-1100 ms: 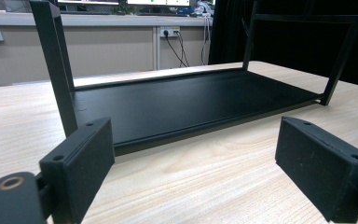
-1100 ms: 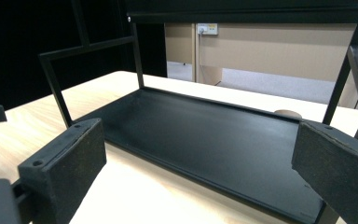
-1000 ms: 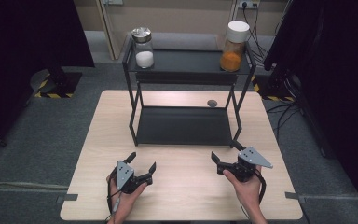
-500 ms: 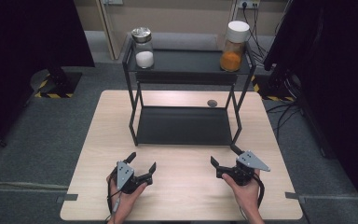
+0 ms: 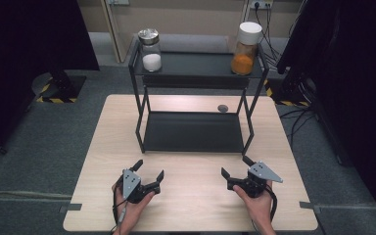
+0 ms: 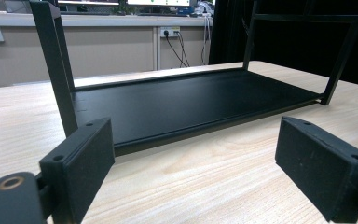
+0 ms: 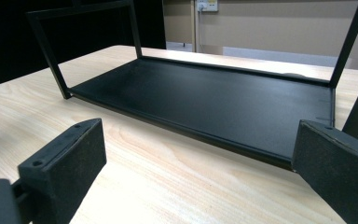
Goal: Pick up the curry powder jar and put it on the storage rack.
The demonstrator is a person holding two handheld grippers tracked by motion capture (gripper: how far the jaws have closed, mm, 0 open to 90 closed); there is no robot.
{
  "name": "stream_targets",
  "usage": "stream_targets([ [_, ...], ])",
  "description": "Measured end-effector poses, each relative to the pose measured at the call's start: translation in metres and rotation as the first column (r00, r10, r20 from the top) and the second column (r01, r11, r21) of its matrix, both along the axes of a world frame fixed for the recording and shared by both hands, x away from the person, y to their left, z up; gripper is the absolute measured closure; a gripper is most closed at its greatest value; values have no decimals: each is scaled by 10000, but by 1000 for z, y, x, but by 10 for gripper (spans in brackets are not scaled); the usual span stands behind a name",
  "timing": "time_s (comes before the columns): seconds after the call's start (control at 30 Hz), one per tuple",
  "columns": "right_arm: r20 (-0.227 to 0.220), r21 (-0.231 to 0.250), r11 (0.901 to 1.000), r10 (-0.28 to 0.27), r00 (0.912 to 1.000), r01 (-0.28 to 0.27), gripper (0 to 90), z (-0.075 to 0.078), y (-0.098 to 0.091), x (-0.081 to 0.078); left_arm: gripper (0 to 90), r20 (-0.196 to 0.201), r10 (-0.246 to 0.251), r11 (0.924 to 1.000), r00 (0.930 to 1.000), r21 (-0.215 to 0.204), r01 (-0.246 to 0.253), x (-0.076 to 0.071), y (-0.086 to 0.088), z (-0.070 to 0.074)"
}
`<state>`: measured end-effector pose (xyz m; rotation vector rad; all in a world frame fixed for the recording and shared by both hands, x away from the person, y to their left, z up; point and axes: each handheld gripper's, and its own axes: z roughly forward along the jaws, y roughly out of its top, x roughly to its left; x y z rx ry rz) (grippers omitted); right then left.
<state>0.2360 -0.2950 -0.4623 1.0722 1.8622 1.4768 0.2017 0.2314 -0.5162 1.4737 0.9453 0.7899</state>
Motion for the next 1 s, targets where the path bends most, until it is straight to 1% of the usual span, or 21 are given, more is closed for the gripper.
stream_targets([
  [1.0,-355,-52,9999,-104,9993,102,32,-13,-4,-6,112,7,11,10000,10000,12,-11,0,0,0],
])
